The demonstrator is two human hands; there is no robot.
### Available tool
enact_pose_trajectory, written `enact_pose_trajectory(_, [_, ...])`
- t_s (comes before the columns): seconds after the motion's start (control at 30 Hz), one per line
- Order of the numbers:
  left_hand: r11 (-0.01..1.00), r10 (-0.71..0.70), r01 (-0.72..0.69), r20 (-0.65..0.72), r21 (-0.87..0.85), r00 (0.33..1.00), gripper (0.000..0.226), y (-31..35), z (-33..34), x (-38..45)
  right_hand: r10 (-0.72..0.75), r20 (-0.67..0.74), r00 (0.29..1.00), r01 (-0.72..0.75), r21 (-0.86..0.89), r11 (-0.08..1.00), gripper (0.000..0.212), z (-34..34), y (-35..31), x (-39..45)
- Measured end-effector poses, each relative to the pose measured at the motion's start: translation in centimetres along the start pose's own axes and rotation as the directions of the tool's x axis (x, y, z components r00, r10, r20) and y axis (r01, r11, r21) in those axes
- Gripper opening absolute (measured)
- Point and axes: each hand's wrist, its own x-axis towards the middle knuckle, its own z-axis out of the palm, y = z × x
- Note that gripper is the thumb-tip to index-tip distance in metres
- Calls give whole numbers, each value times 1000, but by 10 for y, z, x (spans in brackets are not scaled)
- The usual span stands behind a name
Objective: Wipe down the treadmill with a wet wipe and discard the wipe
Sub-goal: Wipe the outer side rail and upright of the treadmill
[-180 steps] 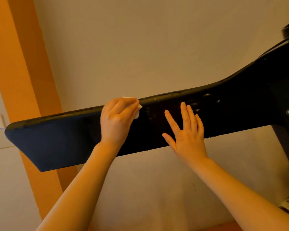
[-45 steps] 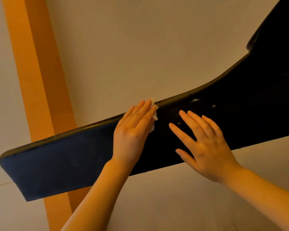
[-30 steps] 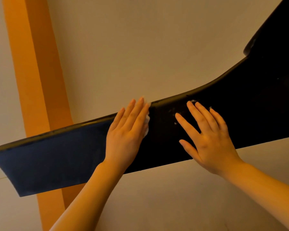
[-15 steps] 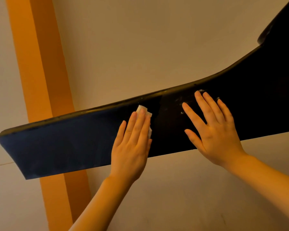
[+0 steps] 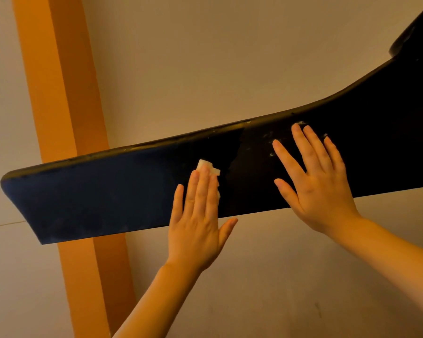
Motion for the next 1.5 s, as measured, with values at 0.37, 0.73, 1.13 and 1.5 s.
enact_pose_trajectory(0.37, [993, -27, 32, 46, -112, 999, 87, 49, -4, 4, -3, 29, 1000, 3, -4, 1000, 62, -4, 1, 0])
enact_pose_trajectory(0.73, [997, 66, -67, -19, -45, 998, 81, 9, -25, 63, 31, 43, 999, -30, -10, 999, 62, -12, 14, -5])
enact_pose_trajectory(1.13, [1000, 11, -11, 10, -18, 1000, 84, -21, -24, 48, 45, 60, 997, -45, -1, 999, 63, -7, 20, -10])
enact_pose_trajectory(1.5, [996, 89, -90, -41, -21, 995, 78, -16, -26, 85, 49, 54, 997, -49, 6, 999, 61, -7, 18, -11])
